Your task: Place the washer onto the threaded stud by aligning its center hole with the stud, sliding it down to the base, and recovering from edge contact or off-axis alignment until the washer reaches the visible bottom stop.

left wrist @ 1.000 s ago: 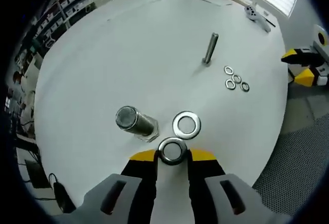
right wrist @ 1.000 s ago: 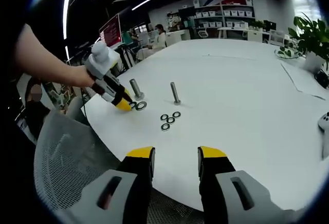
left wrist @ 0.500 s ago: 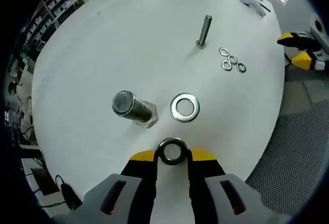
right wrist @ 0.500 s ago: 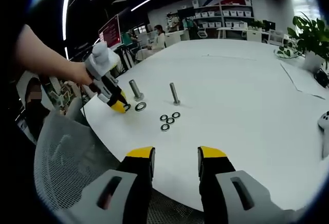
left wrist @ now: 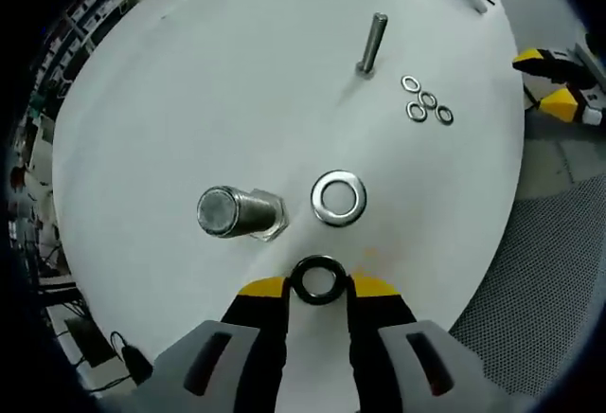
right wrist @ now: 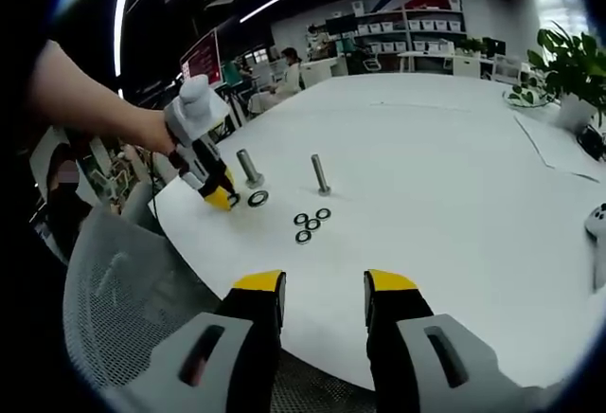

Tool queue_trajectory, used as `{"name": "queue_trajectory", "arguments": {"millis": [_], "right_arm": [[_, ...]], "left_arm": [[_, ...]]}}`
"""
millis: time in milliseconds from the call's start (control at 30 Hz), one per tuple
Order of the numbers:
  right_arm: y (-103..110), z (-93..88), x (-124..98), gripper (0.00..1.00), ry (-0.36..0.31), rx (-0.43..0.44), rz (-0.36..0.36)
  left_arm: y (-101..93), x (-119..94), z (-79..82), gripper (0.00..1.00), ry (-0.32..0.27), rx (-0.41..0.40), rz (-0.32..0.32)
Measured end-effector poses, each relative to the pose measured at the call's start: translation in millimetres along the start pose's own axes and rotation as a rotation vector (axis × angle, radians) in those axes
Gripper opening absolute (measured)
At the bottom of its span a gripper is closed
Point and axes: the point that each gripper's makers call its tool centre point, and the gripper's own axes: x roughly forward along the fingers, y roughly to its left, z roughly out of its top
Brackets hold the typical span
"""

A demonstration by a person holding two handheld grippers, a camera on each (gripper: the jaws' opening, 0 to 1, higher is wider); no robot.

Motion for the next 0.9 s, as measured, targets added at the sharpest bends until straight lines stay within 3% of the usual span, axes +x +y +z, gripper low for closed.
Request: {"name": "queue_trajectory", "arguments": {"millis": [333, 467, 900], "right_arm": [[0.2, -0.1, -0.1, 0.36, 0.001, -0.001, 0.000], [0.2, 0.0, -0.1, 0.36, 0.001, 0.000, -0.001], [-0.1, -0.2, -0.4, 0.36, 0.002, 0.001, -0.002]], "left_arm": [[-3.5, 0.2, 0.1, 0.27, 0.030, 0.010, -0.006], [-0.8, -0.6, -0.5, 0.22, 0.024, 0.007, 0.001], [-0.1, -1.1, -0.7, 0.18, 0.012, -0.001, 0.003]]}}
